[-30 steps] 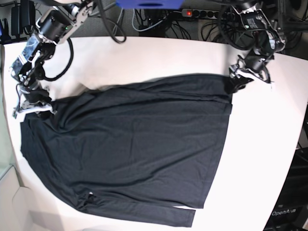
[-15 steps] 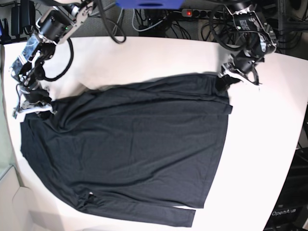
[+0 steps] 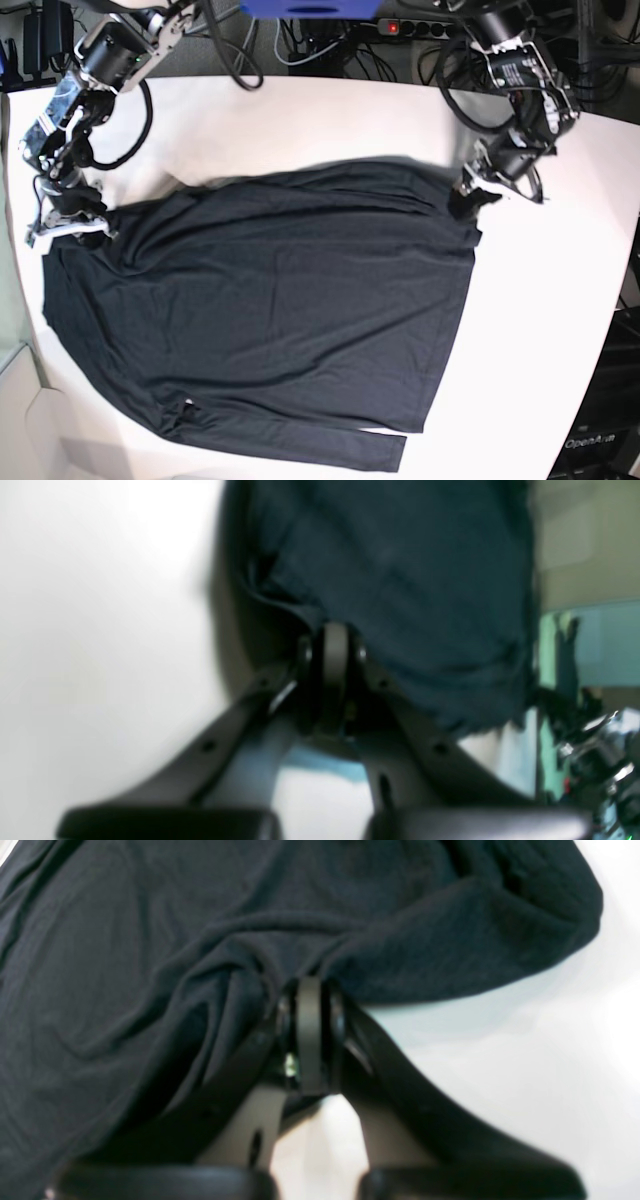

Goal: Fold the T-shirt properly
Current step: 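Lift the shoulder edge with both grippers and raise it above the table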

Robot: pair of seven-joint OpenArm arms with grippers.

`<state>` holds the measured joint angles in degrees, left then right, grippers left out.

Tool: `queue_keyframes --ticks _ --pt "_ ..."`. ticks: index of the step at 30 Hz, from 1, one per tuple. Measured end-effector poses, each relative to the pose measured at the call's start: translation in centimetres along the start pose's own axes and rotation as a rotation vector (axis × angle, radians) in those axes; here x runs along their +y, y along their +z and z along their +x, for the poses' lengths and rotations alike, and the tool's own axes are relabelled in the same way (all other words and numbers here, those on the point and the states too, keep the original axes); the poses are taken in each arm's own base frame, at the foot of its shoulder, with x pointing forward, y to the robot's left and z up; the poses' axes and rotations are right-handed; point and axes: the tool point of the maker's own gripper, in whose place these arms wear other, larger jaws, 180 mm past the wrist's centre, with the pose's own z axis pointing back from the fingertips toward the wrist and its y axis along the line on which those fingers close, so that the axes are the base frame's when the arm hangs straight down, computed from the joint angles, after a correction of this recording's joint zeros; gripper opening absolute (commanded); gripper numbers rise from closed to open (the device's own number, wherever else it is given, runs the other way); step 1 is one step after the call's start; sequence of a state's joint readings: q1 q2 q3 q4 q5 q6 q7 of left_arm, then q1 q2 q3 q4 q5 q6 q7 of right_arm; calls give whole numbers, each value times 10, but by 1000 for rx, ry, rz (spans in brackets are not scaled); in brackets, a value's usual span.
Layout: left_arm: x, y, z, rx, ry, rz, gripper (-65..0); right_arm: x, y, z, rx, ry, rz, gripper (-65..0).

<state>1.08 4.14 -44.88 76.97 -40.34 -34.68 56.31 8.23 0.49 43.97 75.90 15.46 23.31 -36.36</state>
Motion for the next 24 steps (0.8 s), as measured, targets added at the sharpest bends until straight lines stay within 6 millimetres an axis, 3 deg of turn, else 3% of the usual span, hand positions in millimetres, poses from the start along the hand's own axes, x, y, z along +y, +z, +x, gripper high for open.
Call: queue_keyframes --ticks 7,14,24 --pt "-26 -15 29 -45 93 -78 -650 0 0 1 0 1 1 -650" --pt "-30 -16 42 -88 197 -101 -650 1 -1 3 -4 2 1 -650" --pt "-43 -20 75 -122 140 -131 -650 20 -8 25 -28 57 43 -650"
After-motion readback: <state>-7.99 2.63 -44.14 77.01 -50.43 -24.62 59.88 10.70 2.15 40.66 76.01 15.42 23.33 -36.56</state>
